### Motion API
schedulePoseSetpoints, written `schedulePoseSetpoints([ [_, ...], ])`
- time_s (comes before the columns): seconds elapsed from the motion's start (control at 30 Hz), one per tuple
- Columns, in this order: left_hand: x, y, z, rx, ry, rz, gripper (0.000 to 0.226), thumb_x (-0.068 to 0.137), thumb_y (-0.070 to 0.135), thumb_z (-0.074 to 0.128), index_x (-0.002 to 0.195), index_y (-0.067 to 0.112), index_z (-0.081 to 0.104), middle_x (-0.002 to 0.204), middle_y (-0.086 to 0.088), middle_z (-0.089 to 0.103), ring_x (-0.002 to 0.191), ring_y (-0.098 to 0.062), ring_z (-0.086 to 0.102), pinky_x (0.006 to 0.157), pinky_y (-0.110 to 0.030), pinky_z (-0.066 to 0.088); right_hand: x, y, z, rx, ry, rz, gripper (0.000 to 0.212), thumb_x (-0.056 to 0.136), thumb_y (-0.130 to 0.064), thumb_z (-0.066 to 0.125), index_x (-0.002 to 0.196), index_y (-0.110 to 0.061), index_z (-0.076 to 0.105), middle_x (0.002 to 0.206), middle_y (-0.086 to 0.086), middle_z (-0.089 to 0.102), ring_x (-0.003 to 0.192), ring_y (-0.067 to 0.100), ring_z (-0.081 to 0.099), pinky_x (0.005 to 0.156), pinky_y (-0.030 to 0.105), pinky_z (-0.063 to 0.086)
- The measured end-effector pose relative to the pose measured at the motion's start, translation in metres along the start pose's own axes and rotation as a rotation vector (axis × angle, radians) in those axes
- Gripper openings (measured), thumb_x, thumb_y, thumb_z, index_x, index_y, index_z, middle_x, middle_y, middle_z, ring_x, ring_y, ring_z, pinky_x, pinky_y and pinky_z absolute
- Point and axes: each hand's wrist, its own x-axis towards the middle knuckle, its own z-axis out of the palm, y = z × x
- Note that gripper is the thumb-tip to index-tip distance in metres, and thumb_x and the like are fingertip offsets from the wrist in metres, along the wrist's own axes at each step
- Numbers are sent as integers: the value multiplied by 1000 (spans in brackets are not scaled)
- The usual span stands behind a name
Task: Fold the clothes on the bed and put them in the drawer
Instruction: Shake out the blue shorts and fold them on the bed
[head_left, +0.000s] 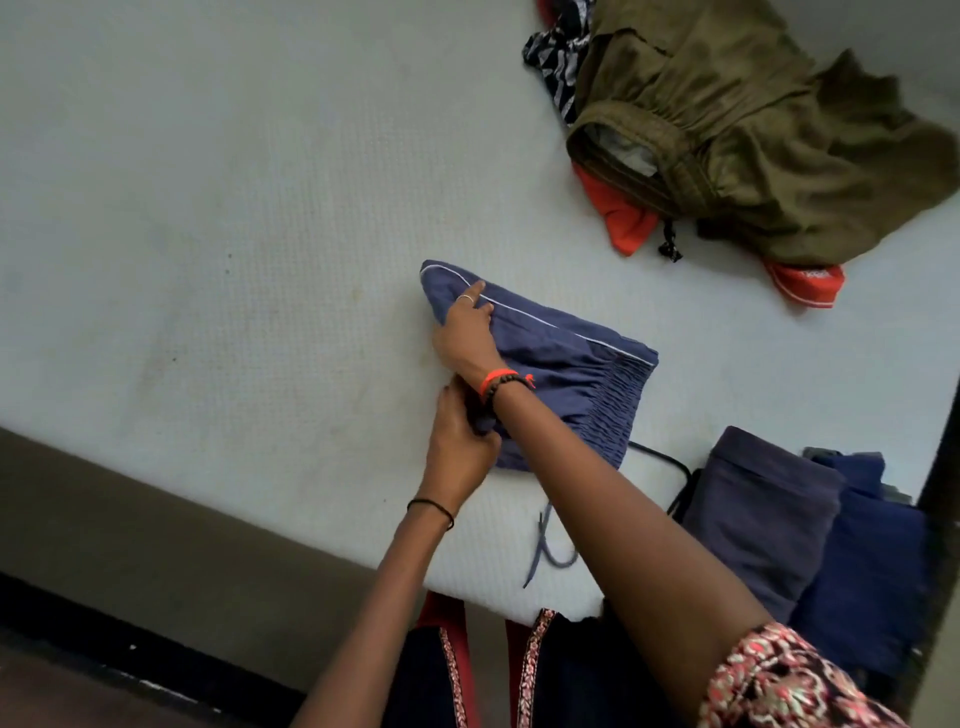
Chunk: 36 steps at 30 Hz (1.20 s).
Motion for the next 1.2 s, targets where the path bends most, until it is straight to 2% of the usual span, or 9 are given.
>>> schedulePoseSetpoints([
  [0.07,-10,3,16,-8,-11,134,75,73,-16,51,140,15,37,115,-9,48,111,-22,53,92,-27,47,-7,17,-30,227,-15,-89,61,83,-5,44,139,12,26,124,27,51,105,30,52,85,30,39],
  [0.13,-19,6,34,35,-30,268,84,73,-16,51,147,18,28,124,-11,45,117,-18,46,101,-22,40,-20,39,-62,551,-6,-130,49,75,-6,44,121,9,49,94,12,60,80,18,55,71,28,44],
  [0.3,-45,0,88,306,-237,476,81,76,0,53,148,25,28,109,-6,45,94,-25,49,88,-35,44,-38,145,-108,1120,54,5,33,84,11,46,109,-6,59,110,17,63,107,34,58,99,45,47],
  [0.43,-51,-25,119,563,-661,293,70,85,28,65,146,24,30,138,-4,31,117,-28,49,101,-40,40,-41,186,-118,1203,102,43,29,88,8,50,106,-12,57,103,7,65,99,23,61,81,30,56],
  [0.6,-50,-35,120,413,-461,401,35,92,31,51,124,18,56,122,-2,48,98,-21,58,85,-37,49,-33,189,-128,996,154,42,15,84,-14,69,98,-16,62,92,-1,68,87,14,64,75,30,54],
  [0.7,-40,-45,114,697,-168,584,38,85,38,46,118,24,59,113,0,57,90,-20,58,70,-34,48,-27,200,-125,1054,352,51,10,82,-10,71,87,-12,63,87,5,65,83,16,61,78,29,53],
  [0.9,-25,-42,106,575,-416,472,33,95,35,47,113,14,65,109,-5,58,97,-25,58,83,-41,49,-27,219,-109,997,546,267,27,83,-16,71,102,-11,52,95,9,61,89,22,60,84,36,52],
  [1.07,4,-24,77,453,178,376,45,87,41,61,124,17,54,120,-5,55,109,-20,53,92,-38,41,-19,196,-152,330,829,-184,32,87,-30,63,112,-10,58,113,6,60,107,18,54,94,26,41],
  [1.2,21,-29,59,129,-293,-85,63,83,42,66,137,25,38,123,-1,52,110,-17,53,89,-29,47,12,151,-181,-64,364,-364,52,83,-59,58,115,-18,62,116,2,64,109,16,56,97,31,42],
])
